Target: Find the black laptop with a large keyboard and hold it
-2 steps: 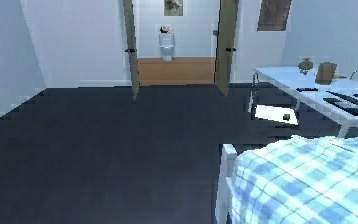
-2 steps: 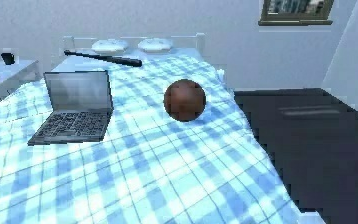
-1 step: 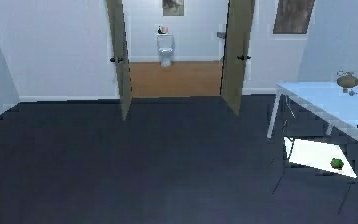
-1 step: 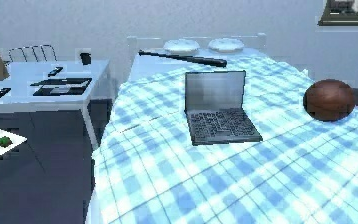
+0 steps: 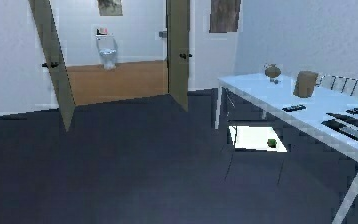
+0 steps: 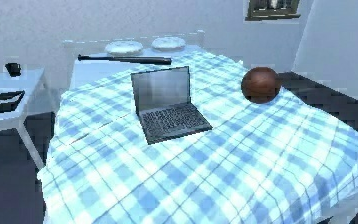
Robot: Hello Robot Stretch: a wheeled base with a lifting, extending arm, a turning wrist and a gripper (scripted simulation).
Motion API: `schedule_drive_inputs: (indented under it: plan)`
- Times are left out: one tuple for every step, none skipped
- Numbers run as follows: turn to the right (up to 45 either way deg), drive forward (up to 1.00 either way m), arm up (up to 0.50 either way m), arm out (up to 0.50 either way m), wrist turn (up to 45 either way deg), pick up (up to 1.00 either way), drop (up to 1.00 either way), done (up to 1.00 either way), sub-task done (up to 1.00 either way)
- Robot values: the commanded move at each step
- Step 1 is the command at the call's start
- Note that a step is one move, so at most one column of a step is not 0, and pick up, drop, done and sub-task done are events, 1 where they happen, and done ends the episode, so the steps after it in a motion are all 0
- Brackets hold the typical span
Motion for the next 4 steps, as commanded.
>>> schedule_drive_inputs:
  plan:
    - [0.0, 0.2, 0.0, 0.0, 0.0, 0.0, 0.0, 0.0, 0.0]
    - [0.0, 0.0, 0.5, 0.0, 0.0, 0.0, 0.0, 0.0, 0.0]
    - [0.0, 0.0, 0.36, 0.0, 0.0, 0.0, 0.0, 0.0, 0.0]
    - [0.0, 0.0, 0.0, 0.48, 0.0, 0.0, 0.0, 0.0, 0.0]
